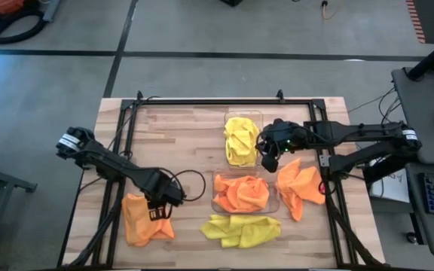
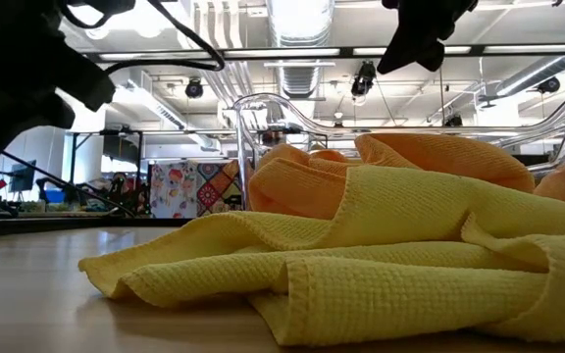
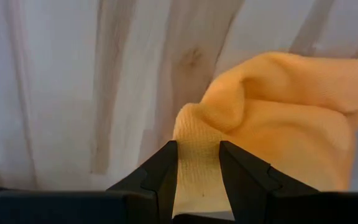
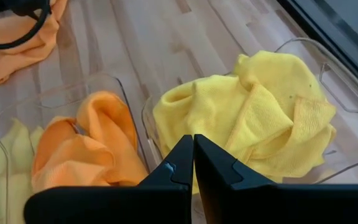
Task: Sort microfiber towel by color & place in baskets
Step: Put the orange towel into the bottom transparent bin
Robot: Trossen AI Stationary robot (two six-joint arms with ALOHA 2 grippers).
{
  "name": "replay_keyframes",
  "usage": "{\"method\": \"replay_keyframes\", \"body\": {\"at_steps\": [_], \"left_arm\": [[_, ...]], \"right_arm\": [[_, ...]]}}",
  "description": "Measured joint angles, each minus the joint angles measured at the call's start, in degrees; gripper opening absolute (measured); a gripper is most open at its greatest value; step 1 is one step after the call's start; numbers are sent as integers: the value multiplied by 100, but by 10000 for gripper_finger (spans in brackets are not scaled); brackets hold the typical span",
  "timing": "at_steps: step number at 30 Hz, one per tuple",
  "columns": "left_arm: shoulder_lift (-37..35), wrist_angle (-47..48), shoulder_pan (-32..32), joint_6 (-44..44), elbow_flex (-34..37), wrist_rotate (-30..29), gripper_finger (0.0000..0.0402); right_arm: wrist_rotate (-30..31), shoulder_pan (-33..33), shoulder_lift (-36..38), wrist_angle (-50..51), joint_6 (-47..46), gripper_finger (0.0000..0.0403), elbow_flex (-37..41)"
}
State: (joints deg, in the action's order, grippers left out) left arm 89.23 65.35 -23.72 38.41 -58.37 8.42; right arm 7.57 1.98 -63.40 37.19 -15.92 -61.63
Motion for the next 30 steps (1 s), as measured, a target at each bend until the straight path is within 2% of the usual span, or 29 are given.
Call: {"method": "replay_keyframes", "body": {"at_steps": [6, 10, 14, 18, 22, 26, 30], "left_arm": [[-7, -116, -17, -38, 0, -41, 104], [-13, -111, -22, 86, 2, 157, 118], [-13, -112, -30, 209, 2, 289, 163], [-15, -139, -105, 104, 15, -23, 213], [-18, -254, -159, 117, 75, -111, 245], [-18, -500, -175, 298, 191, 7, 252], [-18, -530, -176, 426, 284, 5, 241]], "right_arm": [[-2, 0, -213, 3, -57, 9, 2], [-4, 0, -358, 7, -57, 9, 2], [-4, 0, -466, 30, -57, 9, 2], [-4, 0, -509, 39, -59, 9, 2], [-6, 0, -502, 41, -59, 9, 2], [-6, -35, -496, 46, -61, 9, 2], [-6, -97, -496, 52, -59, 9, 2]]}}
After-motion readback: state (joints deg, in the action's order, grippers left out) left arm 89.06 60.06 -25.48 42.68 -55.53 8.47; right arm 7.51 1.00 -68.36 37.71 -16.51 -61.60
